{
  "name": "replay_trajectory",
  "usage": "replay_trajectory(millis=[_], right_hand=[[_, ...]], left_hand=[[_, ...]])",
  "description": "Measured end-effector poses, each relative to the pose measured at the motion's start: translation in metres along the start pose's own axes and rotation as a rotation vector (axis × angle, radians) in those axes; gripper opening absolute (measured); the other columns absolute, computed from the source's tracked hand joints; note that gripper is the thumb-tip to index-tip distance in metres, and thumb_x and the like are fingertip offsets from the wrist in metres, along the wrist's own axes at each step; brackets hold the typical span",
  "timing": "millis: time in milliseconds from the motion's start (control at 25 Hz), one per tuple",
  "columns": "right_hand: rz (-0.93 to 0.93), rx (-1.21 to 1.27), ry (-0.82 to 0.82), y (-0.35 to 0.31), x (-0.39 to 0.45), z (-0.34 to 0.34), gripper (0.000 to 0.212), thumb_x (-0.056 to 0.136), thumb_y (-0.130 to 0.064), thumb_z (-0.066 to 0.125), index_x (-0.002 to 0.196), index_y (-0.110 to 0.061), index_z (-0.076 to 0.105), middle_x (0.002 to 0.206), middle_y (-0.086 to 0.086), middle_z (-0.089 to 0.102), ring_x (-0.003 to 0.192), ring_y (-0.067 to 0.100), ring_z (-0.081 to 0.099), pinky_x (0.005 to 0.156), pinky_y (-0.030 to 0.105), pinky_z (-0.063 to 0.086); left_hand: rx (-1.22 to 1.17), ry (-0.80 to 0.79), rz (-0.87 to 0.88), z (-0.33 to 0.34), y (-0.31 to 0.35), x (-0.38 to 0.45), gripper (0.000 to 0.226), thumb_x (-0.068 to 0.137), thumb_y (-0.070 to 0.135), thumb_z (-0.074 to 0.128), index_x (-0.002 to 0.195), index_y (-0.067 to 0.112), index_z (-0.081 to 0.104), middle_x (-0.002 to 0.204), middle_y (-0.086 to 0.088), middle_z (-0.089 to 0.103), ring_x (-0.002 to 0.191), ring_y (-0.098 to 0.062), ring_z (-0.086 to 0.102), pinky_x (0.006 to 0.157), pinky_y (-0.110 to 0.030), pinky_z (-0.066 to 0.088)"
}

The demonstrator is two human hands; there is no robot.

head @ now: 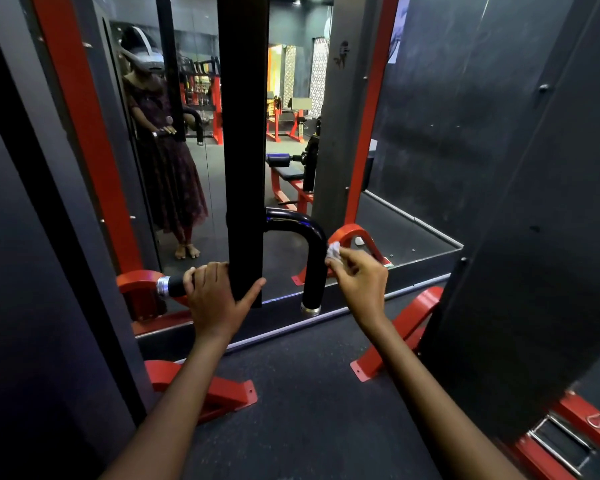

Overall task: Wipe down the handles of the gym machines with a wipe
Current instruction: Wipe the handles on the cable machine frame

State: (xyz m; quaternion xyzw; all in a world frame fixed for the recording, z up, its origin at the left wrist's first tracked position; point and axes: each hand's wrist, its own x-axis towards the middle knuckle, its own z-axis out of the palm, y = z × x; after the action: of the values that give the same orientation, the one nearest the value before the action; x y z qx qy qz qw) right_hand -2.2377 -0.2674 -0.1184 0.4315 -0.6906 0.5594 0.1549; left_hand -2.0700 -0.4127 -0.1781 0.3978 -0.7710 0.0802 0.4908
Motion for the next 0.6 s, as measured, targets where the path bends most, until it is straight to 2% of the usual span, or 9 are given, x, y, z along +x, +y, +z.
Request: replay_trajectory(millis=[120, 240, 280, 360, 480, 600], right_hand=[[-0.123, 0.034, 0.031, -0.031, 0.026, 0.004, 0.020, 0.077, -0.017, 0.072, 0.094, -0.006, 0.071, 0.078, 0.004, 0.068, 0.069, 0.011, 0.058, 0.065, 0.019, 0.043], [-0.189, -0.074, 0.042, -0.033, 0.017, 0.013, 0.007, 0.079, -0.009, 0.069, 0.084, -0.005, 0.066, 0.075, 0.006, 0.063, 0.066, 0.014, 0.053, 0.061, 0.022, 0.037], [-0.164, -0.102, 0.062, -0.023, 0.006, 0.015, 0.006, 0.080, -0.008, 0.068, 0.078, -0.007, 0.062, 0.070, 0.005, 0.059, 0.062, 0.013, 0.049, 0.059, 0.023, 0.033], [0.010, -0.089, 0.062, 0.004, -0.023, 0.021, 0.017, 0.082, -0.009, 0.067, 0.070, -0.009, 0.055, 0.064, 0.002, 0.051, 0.058, 0.012, 0.041, 0.057, 0.026, 0.031], [0.294, 0.004, -0.024, 0.025, -0.061, 0.028, 0.020, 0.082, -0.014, 0.069, 0.067, -0.012, 0.056, 0.060, -0.006, 0.052, 0.055, 0.006, 0.043, 0.058, 0.025, 0.033], [0.256, 0.105, 0.053, 0.014, -0.047, 0.024, 0.005, 0.081, -0.012, 0.070, 0.081, -0.007, 0.068, 0.073, -0.003, 0.066, 0.066, -0.002, 0.055, 0.064, 0.021, 0.040]], left_hand=[[-0.002, 0.002, 0.004, -0.001, 0.001, 0.000, 0.059, 0.079, 0.065, 0.045, 0.082, 0.006, 0.055, 0.080, -0.013, 0.058, 0.081, -0.032, 0.053, 0.092, -0.046, 0.031], [-0.008, 0.012, -0.003, -0.003, 0.001, 0.000, 0.059, 0.079, 0.064, 0.046, 0.082, 0.006, 0.054, 0.080, -0.013, 0.057, 0.082, -0.031, 0.050, 0.092, -0.047, 0.033], [-0.010, 0.011, -0.008, -0.003, 0.002, 0.000, 0.059, 0.079, 0.064, 0.046, 0.082, 0.006, 0.054, 0.080, -0.012, 0.057, 0.083, -0.030, 0.049, 0.092, -0.048, 0.034], [-0.008, -0.004, -0.019, -0.002, 0.003, 0.000, 0.059, 0.079, 0.065, 0.046, 0.082, 0.006, 0.055, 0.081, -0.013, 0.058, 0.083, -0.031, 0.050, 0.093, -0.048, 0.034], [-0.012, -0.033, -0.030, -0.001, 0.002, 0.001, 0.062, 0.079, 0.066, 0.045, 0.082, 0.005, 0.055, 0.082, -0.014, 0.058, 0.084, -0.033, 0.054, 0.094, -0.049, 0.033], [-0.017, -0.014, -0.030, -0.001, 0.003, 0.000, 0.061, 0.079, 0.065, 0.045, 0.083, 0.005, 0.055, 0.082, -0.014, 0.058, 0.084, -0.033, 0.053, 0.094, -0.049, 0.032]])
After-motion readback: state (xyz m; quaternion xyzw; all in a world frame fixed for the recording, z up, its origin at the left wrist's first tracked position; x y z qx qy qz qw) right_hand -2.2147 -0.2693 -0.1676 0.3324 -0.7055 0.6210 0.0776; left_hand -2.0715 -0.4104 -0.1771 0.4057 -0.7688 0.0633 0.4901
